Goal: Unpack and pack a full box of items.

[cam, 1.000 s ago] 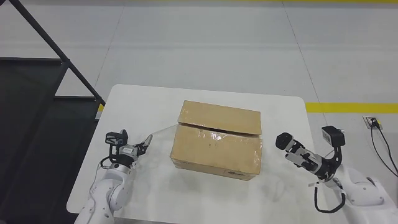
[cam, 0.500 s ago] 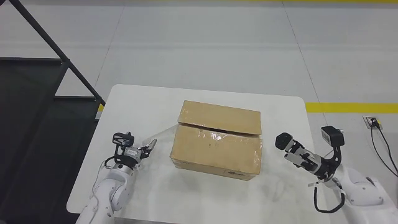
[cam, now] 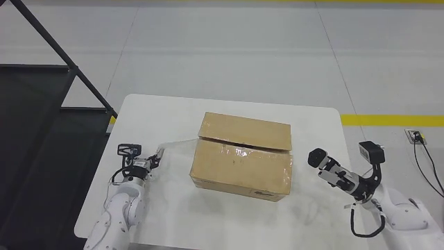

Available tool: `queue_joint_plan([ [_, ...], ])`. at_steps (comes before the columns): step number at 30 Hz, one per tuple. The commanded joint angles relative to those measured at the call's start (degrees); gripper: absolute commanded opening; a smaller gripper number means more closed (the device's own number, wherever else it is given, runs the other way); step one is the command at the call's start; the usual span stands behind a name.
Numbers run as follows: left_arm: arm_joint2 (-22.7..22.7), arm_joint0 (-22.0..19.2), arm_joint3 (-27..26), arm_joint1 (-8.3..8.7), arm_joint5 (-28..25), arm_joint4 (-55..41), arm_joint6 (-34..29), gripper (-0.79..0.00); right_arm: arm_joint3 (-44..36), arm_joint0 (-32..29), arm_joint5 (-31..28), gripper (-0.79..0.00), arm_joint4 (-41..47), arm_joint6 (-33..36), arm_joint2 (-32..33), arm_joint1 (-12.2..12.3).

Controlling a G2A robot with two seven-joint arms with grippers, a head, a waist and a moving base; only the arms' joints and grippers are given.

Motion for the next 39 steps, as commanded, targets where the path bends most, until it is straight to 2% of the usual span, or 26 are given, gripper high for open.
queue_joint_plan([
  [1, -0.19, -0.31, 0.65, -0.08, 1.02, -0.50, -0.30, 0.000, 0.18, 0.24, 0.00, 0.000, -0.12, 0.00, -0.17, -0.04],
  [8, -0.87, -0.48, 1.89, -0.04, 1.15, -1.15, -0.65, 0.000, 0.54, 0.95, 0.00, 0.000, -0.21, 0.00, -0.72, -0.15],
  [16, -2.75, 2.46, -0.02, 0.91, -4.05, -0.05, 0.51, 0.000, 0.96, 1.88, 0.00, 0.000, -0.39, 0.00, -1.43, -0.18],
  [18, -3.33, 3.22, -0.98, 1.09, -6.67, -1.33, 0.66, 0.000, 0.99, 2.12, 0.00, 0.000, -0.45, 0.00, -1.63, -0.18],
  [23, -3.11, 3.48, -3.27, 1.51, -9.69, 0.78, -1.23, 0.000, 1.05, 2.53, 0.00, 0.000, -0.57, 0.00, -2.08, -0.17],
  [27, -1.65, 1.69, -3.27, 1.51, -10.79, 3.16, -2.94, 0.000, 0.92, 2.52, 0.00, 0.000, -0.69, 0.00, -2.19, -0.13],
  [34, 1.66, -3.58, 0.17, 1.01, -11.14, 6.21, -4.98, 0.000, 0.61, 1.43, 0.00, 0.000, -0.39, 0.00, -1.36, -0.02],
  [39, 3.72, -6.65, 2.84, 0.40, -8.25, 7.66, -5.07, 0.000, 0.41, 0.49, 0.00, 0.000, -0.07, 0.00, -0.48, -0.03],
])
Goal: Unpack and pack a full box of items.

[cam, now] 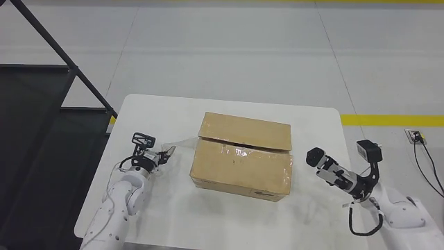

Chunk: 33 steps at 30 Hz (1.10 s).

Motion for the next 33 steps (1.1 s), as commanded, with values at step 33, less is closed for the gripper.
queue_joint_plan([
  [33, -6.55, 6.39, -2.63, -0.38, 12.42, -10.66, 7.92, 0.000, 2.25, 2.76, 0.00, 0.000, -4.05, -0.43, -1.24, -0.42],
])
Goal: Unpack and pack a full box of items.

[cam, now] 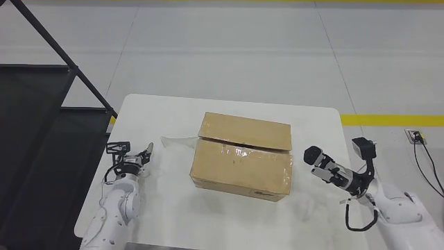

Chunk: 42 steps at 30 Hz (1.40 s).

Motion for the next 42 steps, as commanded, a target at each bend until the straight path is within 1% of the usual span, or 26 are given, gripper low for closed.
queue_joint_plan([
  [1, -1.52, 2.75, -4.41, 0.36, -0.81, -0.73, 0.82, 0.000, -0.01, -0.01, 0.00, 0.000, 0.24, -0.01, 0.02, -0.01],
  [6, -5.75, 9.49, -17.04, 1.11, -6.21, -5.69, 1.19, 0.000, -0.01, -0.01, 0.00, 0.000, 0.24, -0.01, 0.02, -0.01],
  [8, -6.47, 11.90, -21.81, 1.25, -8.52, -7.04, 1.46, 0.000, -1.19, -0.53, 2.44, 0.000, 0.01, -1.31, -0.74, -0.15],
  [10, -6.62, 14.02, -25.67, 1.32, -9.80, -7.22, 1.76, 0.000, -1.15, -0.08, 5.85, 0.000, 0.26, -0.90, -1.77, -0.21],
  [14, -5.99, 16.58, -30.94, 1.33, -12.93, -7.89, 1.87, 0.000, 0.57, 2.08, 11.09, 0.000, 3.68, 2.44, -4.17, -0.35],
  [17, -5.79, 17.18, -32.49, 1.34, -13.73, -8.19, 1.23, 0.000, 1.96, 3.65, 12.29, 0.000, 6.19, 4.76, -5.58, -0.51],
  [22, -4.99, 16.90, -32.93, 1.30, -14.20, -7.51, 0.60, 0.000, 3.45, 5.10, 10.34, 0.000, 12.51, 10.76, -7.32, -0.62],
  [25, -4.82, 16.93, -33.39, 1.38, -15.65, -7.27, 0.25, 0.000, 1.66, 5.01, 11.36, 0.000, 15.41, 11.78, -8.39, -0.35],
  [28, -4.67, 17.06, -34.04, 1.44, -16.83, -7.17, -0.12, 0.000, -1.04, 4.16, 11.74, 0.000, 17.91, 12.18, -8.94, 0.45],
  [31, -4.46, 17.17, -34.83, 1.52, -18.58, -7.21, -0.66, 0.000, -3.77, 2.93, 11.93, 0.000, 19.85, 12.37, -9.33, 1.55],
  [37, -4.56, 18.41, -37.36, 1.98, -24.01, -5.14, -0.38, 0.000, -10.04, 0.08, 12.28, 0.000, 21.53, 12.73, -10.76, 4.46],
  [40, -4.76, 19.37, -38.56, 2.43, -29.32, -3.55, -0.89, 0.000, -13.51, -1.43, 12.27, 0.000, 18.60, 12.73, -12.20, 6.48],
  [42, -5.28, 20.15, -38.99, 2.82, -33.12, -2.37, -1.25, 0.000, -14.93, -2.40, 11.00, 0.000, 16.69, 11.46, -13.35, 7.95],
])
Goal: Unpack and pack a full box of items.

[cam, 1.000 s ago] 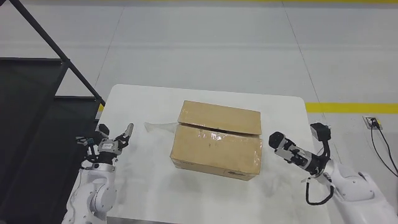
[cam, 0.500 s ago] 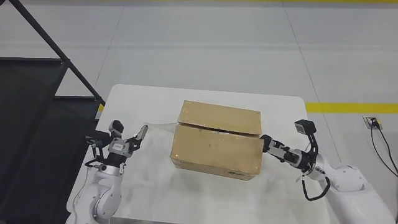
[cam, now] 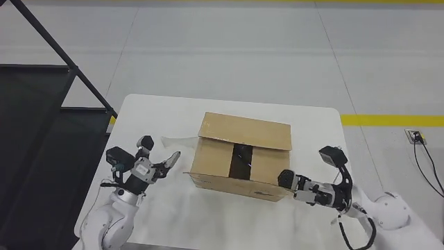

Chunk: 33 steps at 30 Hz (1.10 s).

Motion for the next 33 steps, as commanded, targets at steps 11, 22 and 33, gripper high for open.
queue_joint_plan([
  [11, -1.98, 3.07, -0.90, 2.02, -15.41, 8.68, -3.57, 0.000, 0.73, 2.13, -9.96, 0.000, -10.38, -9.98, -13.16, 8.38],
  [22, 2.17, 1.77, 2.93, 2.23, -10.00, 17.68, -1.81, 0.000, 4.65, 8.56, -11.24, 0.000, 16.40, -11.29, -19.42, 9.98],
  [33, 2.68, 1.16, 3.85, 2.18, -8.52, 16.35, -1.53, 0.000, 2.55, 8.21, -4.72, 0.000, 13.83, -15.63, -19.22, 9.25],
])
